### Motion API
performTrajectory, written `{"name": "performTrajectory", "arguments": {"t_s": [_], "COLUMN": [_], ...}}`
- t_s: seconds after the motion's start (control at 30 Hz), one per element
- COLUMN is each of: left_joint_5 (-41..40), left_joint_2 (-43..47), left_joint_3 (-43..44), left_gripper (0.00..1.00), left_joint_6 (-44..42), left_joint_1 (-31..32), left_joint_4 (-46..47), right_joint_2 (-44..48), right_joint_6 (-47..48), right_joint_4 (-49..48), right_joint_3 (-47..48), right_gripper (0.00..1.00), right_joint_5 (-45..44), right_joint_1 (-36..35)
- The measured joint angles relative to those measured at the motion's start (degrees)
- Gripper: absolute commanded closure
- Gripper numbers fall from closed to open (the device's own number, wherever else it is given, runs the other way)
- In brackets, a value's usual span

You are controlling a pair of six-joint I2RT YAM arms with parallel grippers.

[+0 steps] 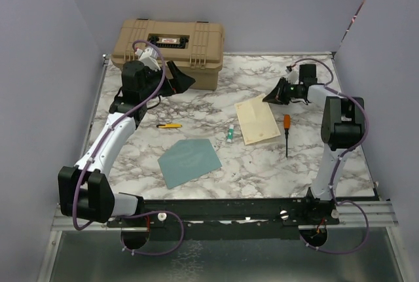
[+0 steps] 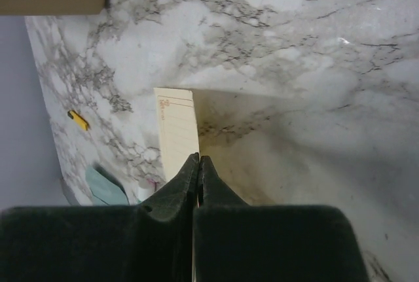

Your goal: Place the letter into the envelope and seal it

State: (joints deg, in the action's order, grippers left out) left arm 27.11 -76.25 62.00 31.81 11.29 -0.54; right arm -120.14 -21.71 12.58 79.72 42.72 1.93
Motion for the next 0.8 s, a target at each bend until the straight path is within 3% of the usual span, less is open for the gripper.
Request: {"name": "performTrajectory", "arguments": {"t_s": [0.5,0.8], "left_joint_5": [-3.0,-2.9], "left_joint_2": [0.7,0.7], "left_joint_3": [3.8,4.2], "left_gripper": [0.01,0.01], "left_joint_6": [3.4,11.2], "left_joint_1": [1.0,6.7], "left_joint_4": [-1.5,6.4], "right_joint_2": [37.7,48.3], "right_joint_6": [-9.3,-25.4], "right_joint_4": [-10.2,-21.7], "right_joint_3": [-6.3,-11.9], "right_gripper": [1.00,1.00], "right_joint_5": [-1.9,3.3], "right_joint_1": [0.0,0.0]}}
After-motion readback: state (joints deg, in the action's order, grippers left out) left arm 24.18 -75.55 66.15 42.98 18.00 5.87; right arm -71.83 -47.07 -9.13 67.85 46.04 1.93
